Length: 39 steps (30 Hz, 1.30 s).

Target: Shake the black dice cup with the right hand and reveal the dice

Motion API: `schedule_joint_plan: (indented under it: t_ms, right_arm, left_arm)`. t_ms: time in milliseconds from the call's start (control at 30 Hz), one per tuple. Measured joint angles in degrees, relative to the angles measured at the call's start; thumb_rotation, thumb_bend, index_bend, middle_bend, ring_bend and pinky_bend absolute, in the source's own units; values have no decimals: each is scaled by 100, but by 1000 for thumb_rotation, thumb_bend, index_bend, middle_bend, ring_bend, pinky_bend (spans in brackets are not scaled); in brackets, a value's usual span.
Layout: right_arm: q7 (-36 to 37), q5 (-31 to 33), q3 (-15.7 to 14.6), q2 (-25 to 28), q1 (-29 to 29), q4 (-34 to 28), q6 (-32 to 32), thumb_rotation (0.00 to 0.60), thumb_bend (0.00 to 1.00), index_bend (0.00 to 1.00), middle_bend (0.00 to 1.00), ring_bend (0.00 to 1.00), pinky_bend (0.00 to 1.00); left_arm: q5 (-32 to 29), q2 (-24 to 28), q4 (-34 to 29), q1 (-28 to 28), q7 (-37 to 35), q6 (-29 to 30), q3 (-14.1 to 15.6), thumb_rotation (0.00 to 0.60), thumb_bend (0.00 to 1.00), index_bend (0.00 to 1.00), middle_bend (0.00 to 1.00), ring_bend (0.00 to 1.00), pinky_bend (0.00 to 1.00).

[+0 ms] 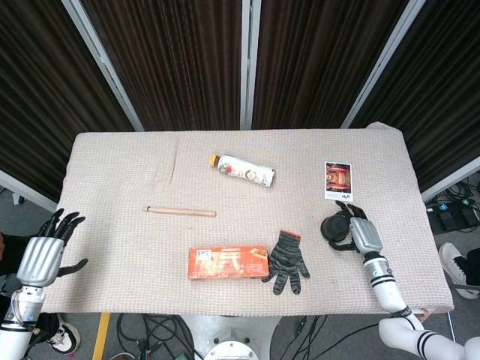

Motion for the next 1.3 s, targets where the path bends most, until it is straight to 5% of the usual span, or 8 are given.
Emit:
schedule_joint_plan:
  t_ms: [300,600,933,1300]
  right_arm:
    - [24,-94,3,48,-58,-82,245,600,101,268,414,0,0]
    - [-116,-349,30,327,-132,-684,789,600,105,324,442,14,0]
    - [-788,-699,189,859,-71,-2022,1336,600,122,344,455,46,0]
    - [-1539,-472,292,1206,50,-2725,1279,600,126,349,461,67,0]
  left_arm:
    - [7,14,-11,5,-34,18,-4,600,122,163,126,0,183]
    - [35,25,-20,20,-69,104,-28,600,123,164,126,0,183]
    - [82,107,-130,19,-130,173,-52,600,123,172,126,0,185]
    - [56,138,-151,-1,-161,134,-70,600,123,174,126,0,185]
